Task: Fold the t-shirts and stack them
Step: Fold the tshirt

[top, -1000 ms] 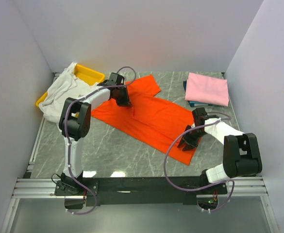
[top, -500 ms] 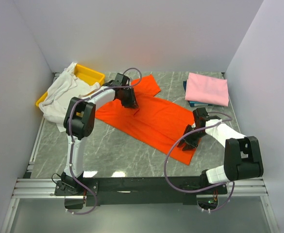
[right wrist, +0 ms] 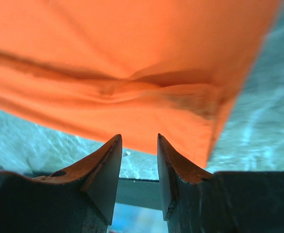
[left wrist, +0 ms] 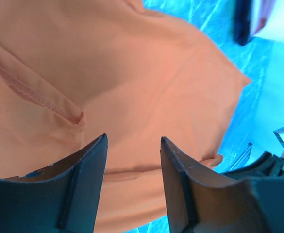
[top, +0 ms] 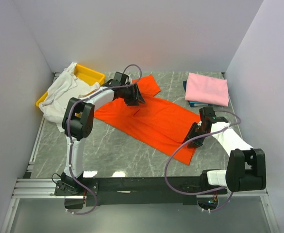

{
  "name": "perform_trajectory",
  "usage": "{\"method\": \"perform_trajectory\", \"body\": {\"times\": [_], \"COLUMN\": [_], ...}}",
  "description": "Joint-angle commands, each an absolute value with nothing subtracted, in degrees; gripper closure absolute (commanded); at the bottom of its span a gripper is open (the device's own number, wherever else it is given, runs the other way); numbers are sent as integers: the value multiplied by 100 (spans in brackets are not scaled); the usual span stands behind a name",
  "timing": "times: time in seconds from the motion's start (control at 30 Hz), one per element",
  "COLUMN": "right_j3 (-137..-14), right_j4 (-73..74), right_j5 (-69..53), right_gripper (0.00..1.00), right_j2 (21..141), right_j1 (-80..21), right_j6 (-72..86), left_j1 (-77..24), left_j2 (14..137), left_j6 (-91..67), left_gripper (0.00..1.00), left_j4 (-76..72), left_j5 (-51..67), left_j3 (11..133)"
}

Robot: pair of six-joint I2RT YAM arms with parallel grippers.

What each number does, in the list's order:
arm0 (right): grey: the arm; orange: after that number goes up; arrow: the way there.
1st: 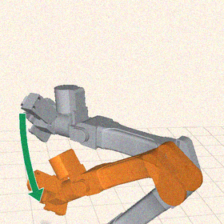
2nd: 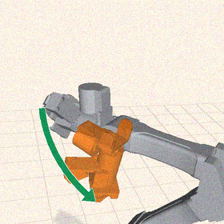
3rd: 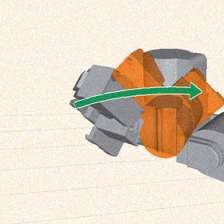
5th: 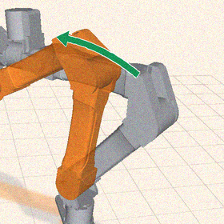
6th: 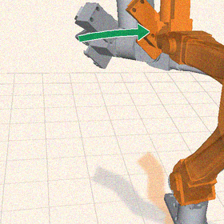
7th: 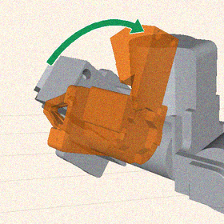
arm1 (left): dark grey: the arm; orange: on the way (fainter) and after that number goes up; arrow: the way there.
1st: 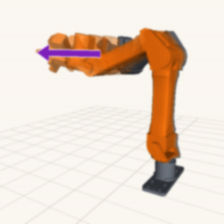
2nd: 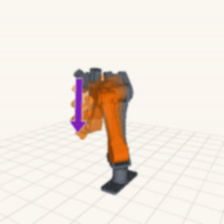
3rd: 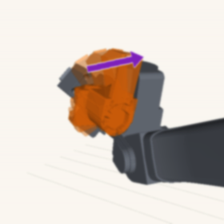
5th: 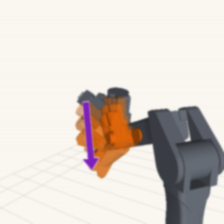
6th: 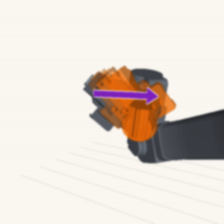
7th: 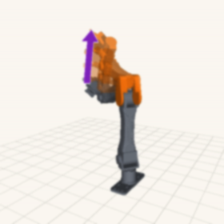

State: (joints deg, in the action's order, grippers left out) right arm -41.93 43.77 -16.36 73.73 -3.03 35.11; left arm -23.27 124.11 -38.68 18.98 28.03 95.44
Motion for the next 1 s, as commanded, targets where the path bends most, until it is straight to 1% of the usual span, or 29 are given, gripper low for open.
{"method": "perform_trajectory", "body": {"times": [0.0, 0.03, 0.17, 0.33, 0.53, 0.8, 0.9, 0.97], "right_j3": [-4421, -4421, -4386, -4368, -4359, -4315, -4333, -4377], "right_j4": [4684, 4763, 4825, 4667, 4509, 4237, 4131, 4087], "right_j5": [-1284, -1144, -915, -870, -897, -914, -949, -949], "right_gripper": [57, 57, 55, 54, 54, 58, 62, 66], "right_j2": [7190, 7172, 7215, 7400, 7620, 7936, 8068, 8156], "right_j1": [-27, 235, 580, 703, 738, 738, 738, 738], "right_j6": [3218, 3165, 2919, 2865, 2839, 2883, 2909, 2909], "left_j1": [-2057, -1900, -1574, -1231, -1134, -1108, -1090, -1081], "left_j2": [11708, 11672, 11523, 11434, 11575, 11970, 12093, 12138], "left_j6": [-4008, -3912, -3499, -3261, -3225, -3278, -3270, -3261], "left_gripper": [46, 45, 44, 42, 42, 42, 42, 42], "left_j4": [1590, 1704, 2056, 1996, 1811, 1679, 1670, 1661], "left_j5": [2840, 2743, 2198, 1925, 1942, 1899, 1899, 1881], "left_j3": [9396, 9335, 9053, 8552, 8411, 8543, 8569, 8561]}}
